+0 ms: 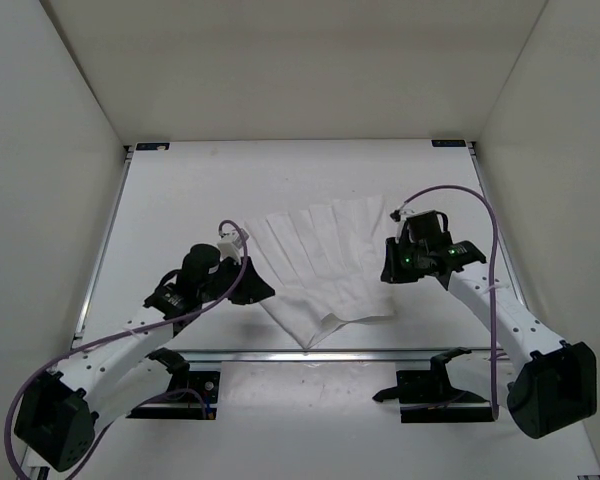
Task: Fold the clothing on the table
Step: Flatten the skirt out
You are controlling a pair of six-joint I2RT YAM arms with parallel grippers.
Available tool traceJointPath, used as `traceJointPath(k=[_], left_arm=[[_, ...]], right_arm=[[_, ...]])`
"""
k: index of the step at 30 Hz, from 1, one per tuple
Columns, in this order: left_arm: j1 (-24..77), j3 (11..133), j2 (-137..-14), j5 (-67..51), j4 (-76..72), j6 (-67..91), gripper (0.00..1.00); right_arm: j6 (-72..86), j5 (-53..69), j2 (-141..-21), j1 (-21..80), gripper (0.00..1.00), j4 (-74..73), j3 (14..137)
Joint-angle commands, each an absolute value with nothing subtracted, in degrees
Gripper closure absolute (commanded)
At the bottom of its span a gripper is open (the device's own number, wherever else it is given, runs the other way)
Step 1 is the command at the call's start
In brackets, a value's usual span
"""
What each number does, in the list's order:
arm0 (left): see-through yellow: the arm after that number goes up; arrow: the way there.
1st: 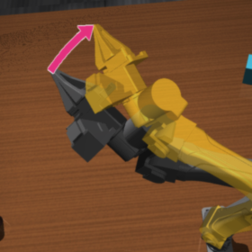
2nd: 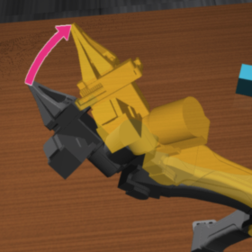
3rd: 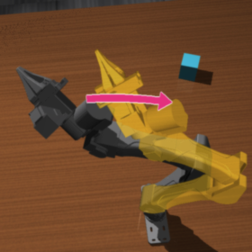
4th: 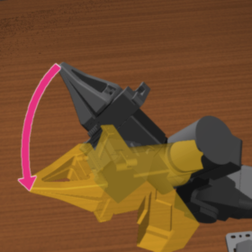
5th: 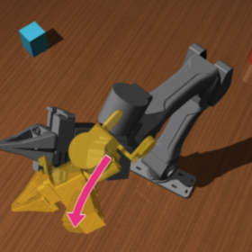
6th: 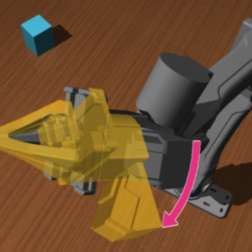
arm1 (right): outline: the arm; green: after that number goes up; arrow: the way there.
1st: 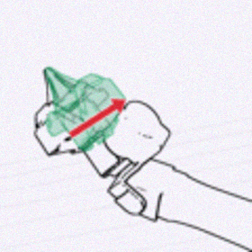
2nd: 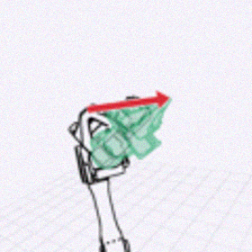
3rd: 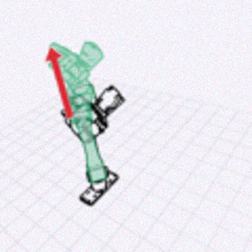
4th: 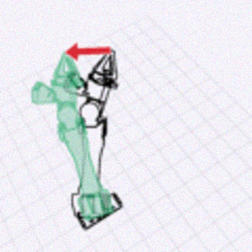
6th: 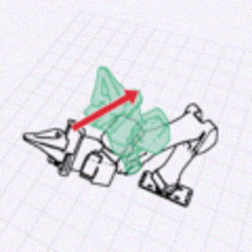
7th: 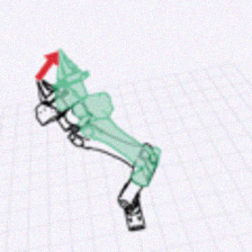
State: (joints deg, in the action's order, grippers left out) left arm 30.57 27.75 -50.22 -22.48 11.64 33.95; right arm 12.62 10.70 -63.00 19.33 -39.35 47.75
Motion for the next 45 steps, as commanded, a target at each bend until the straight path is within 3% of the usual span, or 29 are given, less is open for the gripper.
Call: traceJointPath(k=[1,3,5,6,15,17,18,20,21,22,23,25,26,33,36,38,39,40,42,45], left_arm=[[33.57,26.46,-52.02,-22.42,6.77,38.32,0.65],[35.67,26.28,-55.09,-21.36,7.20,39.11,0.46],[37.17,26.11,-57.81,-19.96,7.56,39.37,0.33],[37.70,26.10,-59.40,-19.69,7.65,39.29,0.28],[42.63,27.60,-71.18,-12.58,10.02,39.20,0.18],[42.98,28.30,-73.90,-12.48,9.85,38.76,0.15],[43.07,28.30,-74.61,-11.96,9.50,39.02,0.17],[43.68,29.79,-76.81,-10.99,9.58,39.02,0.32],[43.68,30.14,-77.51,-10.20,9.49,38.94,0.37],[43.42,30.49,-78.56,-10.11,9.41,38.59,0.48],[42.90,30.93,-79.53,-10.02,9.06,38.50,0.66],[42.63,32.07,-79.72,-8.98,10.10,37.62,0.93],[42.19,32.60,-79.80,-7.31,10.80,37.10,0.98],[24.11,44.98,-77.78,-0.10,24.15,25.59,1.00],[20.84,48.25,-78.05,-0.09,26.28,23.48,1.00],[20.48,48.34,-78.48,1.39,27.33,23.03,0.78],[21.00,48.08,-78.83,1.84,27.68,22.85,0.43],[21.61,47.64,-78.84,1.76,27.77,22.42,0.28],[22.76,45.88,-78.49,1.23,27.60,23.11,0.15],[24.69,42.28,-76.91,1.06,27.51,24.42,0.09]], right_arm=[[13.45,11.52,-62.66,17.84,0.91,-41.30,46.15],[13.62,10.55,-63.45,18.37,0.71,-42.18,45.79],[13.97,8.45,-63.89,19.24,0.64,-42.89,45.35],[14.15,8.00,-64.16,19.42,0.55,-42.89,44.66],[14.50,7.03,-68.81,20.39,0.47,-40.26,39.82],[14.85,7.21,-70.39,20.65,0.52,-39.03,38.94],[15.11,7.82,-71.10,21.09,0.54,-38.15,38.76],[15.47,8.61,-71.55,21.01,0.73,-37.01,38.76],[15.47,9.92,-71.63,21.01,0.78,-36.22,38.76],[15.56,10.98,-71.46,21.09,0.87,-35.95,38.76],[15.82,11.60,-71.28,21.09,0.99,-35.69,38.76],[16.00,12.12,-70.58,21.71,0.99,-34.90,39.81],[16.17,12.56,-70.66,22.14,0.99,-35.07,40.16],[15.29,14.32,-66.01,18.90,1.00,-34.01,42.10],[15.55,15.64,-65.48,18.28,1.00,-33.31,40.44],[16.26,17.22,-65.39,18.02,1.00,-30.86,38.24],[16.78,17.57,-65.30,18.37,1.00,-29.98,37.62],[17.14,17.93,-65.56,18.98,1.00,-28.23,36.66],[18.01,18.46,-65.83,18.81,0.99,-25.76,35.16],[18.81,19.25,-67.15,19.16,1.00,-23.21,34.37]])
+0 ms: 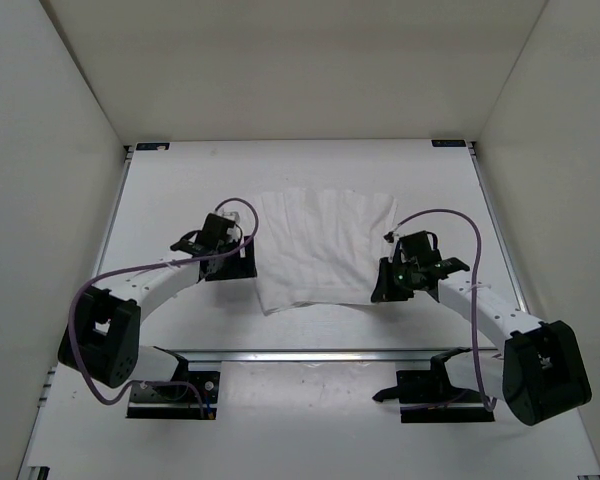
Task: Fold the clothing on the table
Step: Flatten the skirt out
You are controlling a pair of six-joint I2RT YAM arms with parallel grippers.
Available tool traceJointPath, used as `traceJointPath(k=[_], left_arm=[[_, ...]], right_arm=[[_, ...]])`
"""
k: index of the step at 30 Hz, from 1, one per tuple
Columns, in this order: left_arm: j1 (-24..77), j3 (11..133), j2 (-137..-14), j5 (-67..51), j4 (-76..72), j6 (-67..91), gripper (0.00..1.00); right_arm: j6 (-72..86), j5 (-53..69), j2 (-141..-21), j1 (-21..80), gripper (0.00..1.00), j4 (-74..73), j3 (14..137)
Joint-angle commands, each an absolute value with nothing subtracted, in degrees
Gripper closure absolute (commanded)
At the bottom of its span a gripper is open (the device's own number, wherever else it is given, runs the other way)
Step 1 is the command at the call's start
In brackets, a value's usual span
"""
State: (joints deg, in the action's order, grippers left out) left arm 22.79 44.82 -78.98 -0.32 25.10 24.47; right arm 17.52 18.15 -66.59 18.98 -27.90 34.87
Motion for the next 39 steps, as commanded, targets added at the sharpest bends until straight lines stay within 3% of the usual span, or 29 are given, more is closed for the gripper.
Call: traceJointPath(k=[1,3,7,10,18,21,23,25,26,34,39], left_arm=[[25.48,40.71,-76.21,0.79,27.07,24.87,0.08],[26.01,38.59,-75.24,0.27,26.46,25.92,0.10],[28.20,34.90,-73.66,-3.77,23.47,29.08,0.23],[30.67,33.84,-74.09,-3.60,20.66,31.37,0.18],[33.22,32.61,-76.19,-5.80,15.12,34.81,0.25],[34.19,32.78,-78.22,-6.94,13.72,35.59,0.46],[34.45,32.78,-78.92,-8.26,11.70,36.12,0.77],[34.11,33.74,-78.66,-7.82,11.51,35.78,0.94],[33.67,35.93,-78.14,-7.56,13.08,34.81,1.00],[25.85,70.37,-71.64,-3.79,37.84,23.22,1.00],[25.40,91.64,-67.95,-1.50,48.23,21.88,1.00]], right_arm=[[18.37,19.16,-67.41,19.16,1.00,-22.59,34.02],[18.81,18.73,-68.38,19.16,1.00,-22.33,34.10],[18.81,19.42,-68.82,19.69,1.00,-21.18,33.84],[18.63,18.81,-69.17,19.78,1.00,-20.92,33.75],[18.63,19.25,-68.82,19.77,1.00,-20.74,33.31],[18.46,19.51,-68.82,19.69,1.00,-20.74,33.66],[18.63,19.95,-68.73,19.95,1.00,-21.18,33.66],[18.28,20.04,-68.73,19.78,1.00,-21.44,35.85],[18.19,20.13,-68.64,20.04,1.00,-22.32,36.82],[14.07,17.85,-65.05,19.42,1.00,-30.83,65.35],[14.93,17.05,-59.25,21.70,1.00,-35.93,75.48]])
